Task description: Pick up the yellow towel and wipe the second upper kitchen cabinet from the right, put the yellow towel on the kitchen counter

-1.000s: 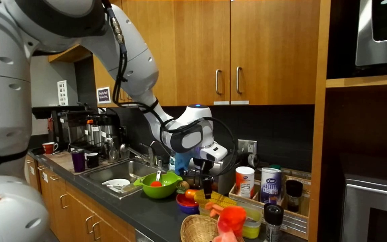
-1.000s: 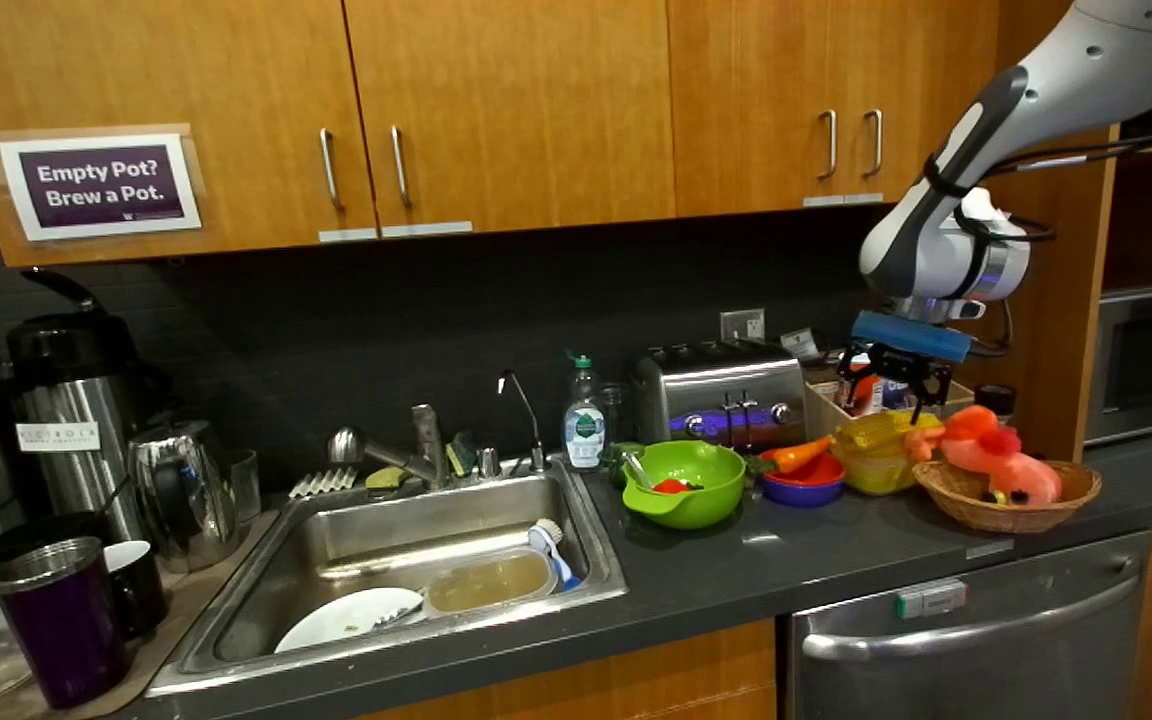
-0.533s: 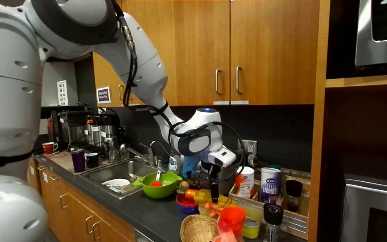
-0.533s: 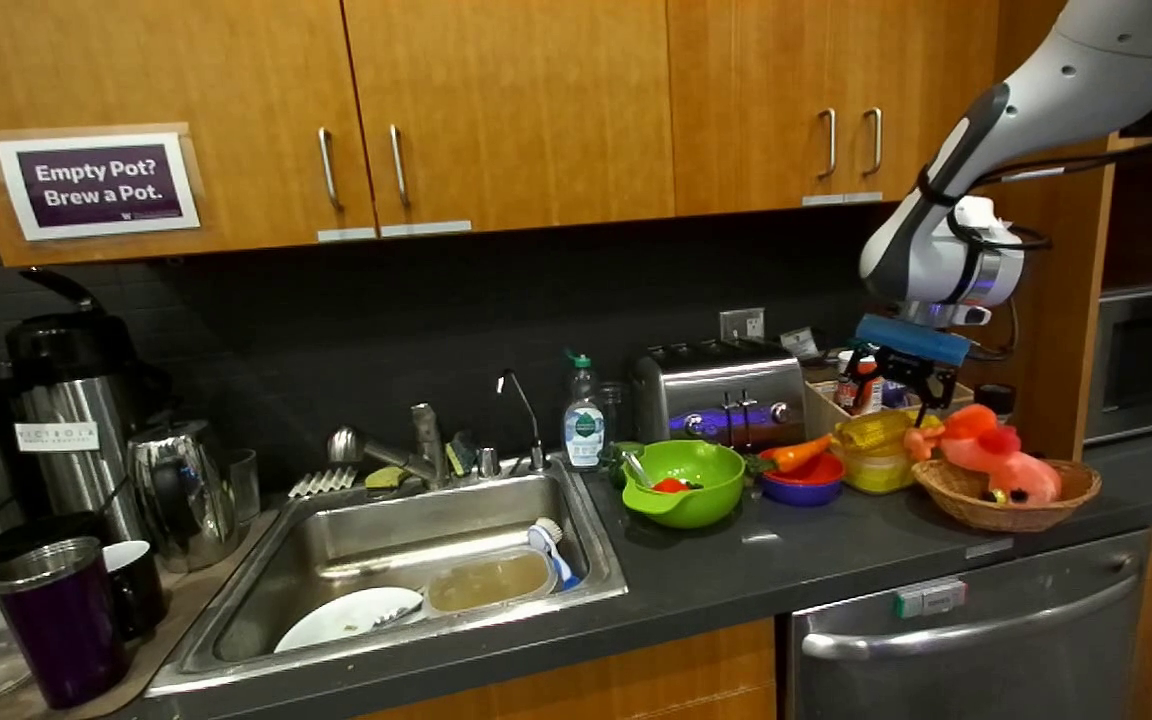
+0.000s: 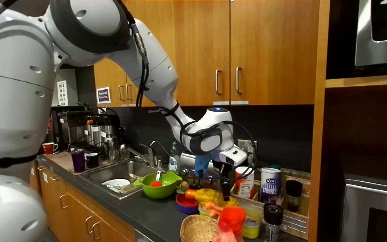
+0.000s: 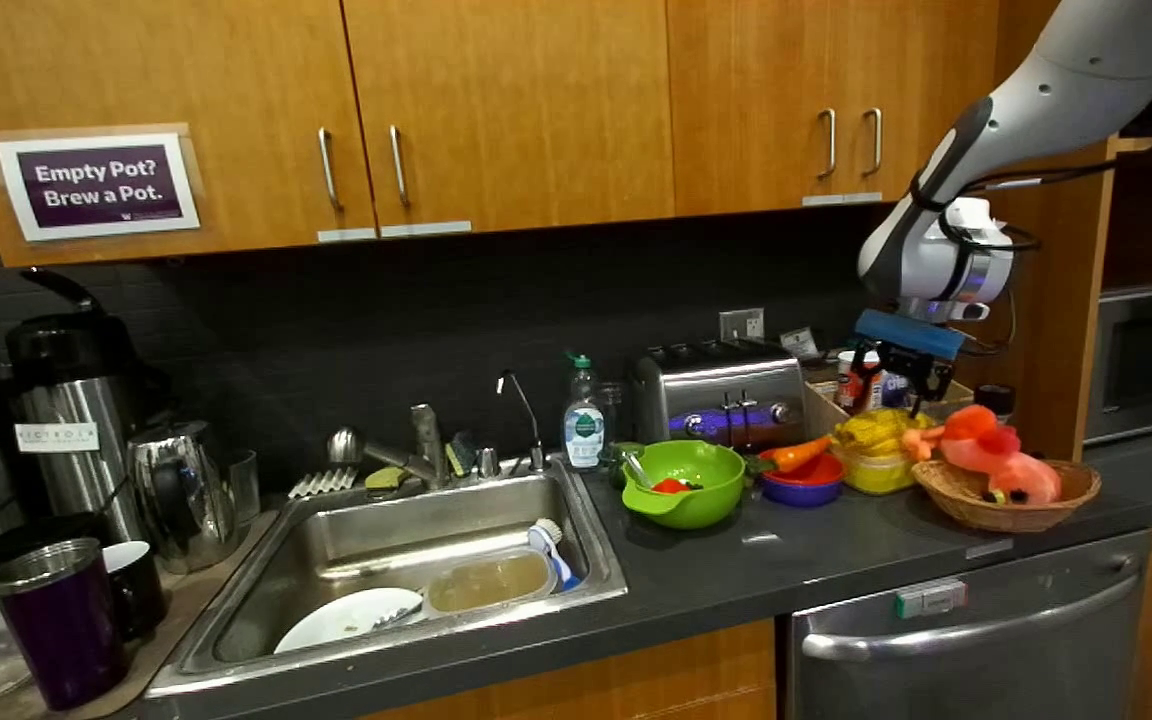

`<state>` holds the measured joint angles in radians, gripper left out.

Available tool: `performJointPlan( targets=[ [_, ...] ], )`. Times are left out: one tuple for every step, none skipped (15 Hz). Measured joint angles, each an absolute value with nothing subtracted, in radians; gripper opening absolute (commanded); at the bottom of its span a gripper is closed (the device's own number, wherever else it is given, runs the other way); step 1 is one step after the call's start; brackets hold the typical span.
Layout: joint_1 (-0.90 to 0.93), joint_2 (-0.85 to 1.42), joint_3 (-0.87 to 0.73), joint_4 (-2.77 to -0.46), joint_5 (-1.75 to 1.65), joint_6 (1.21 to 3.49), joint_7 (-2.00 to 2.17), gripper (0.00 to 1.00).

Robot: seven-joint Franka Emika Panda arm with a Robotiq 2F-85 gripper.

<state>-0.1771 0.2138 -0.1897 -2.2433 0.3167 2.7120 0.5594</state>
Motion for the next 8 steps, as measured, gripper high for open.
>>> performJointPlan(
  targets=[
    [-0.181,0.222,-0.192,-2.23,0.317,2.705,0.56,0.84],
    [-0.184,0.229,-0.194,-2.219,0.317,2.7,0.56,0.86],
    [-0.187,0.236,-0.196,-2.21,0.317,2.695,0.56,0.89],
    [-0.189,0.241,-0.197,-2.203,0.318,2.688,0.56,0.89],
    [-0.191,0.247,-0.198,-2.196,0.319,2.681,0.56,0.92],
    [-0.192,0.25,-0.199,-2.193,0.319,2.673,0.56,0.91],
    [-0.194,0.253,-0.199,-2.189,0.32,2.663,0.561,0.93],
    [-0.195,0.257,-0.2,-2.185,0.322,2.653,0.561,0.93]
  ],
)
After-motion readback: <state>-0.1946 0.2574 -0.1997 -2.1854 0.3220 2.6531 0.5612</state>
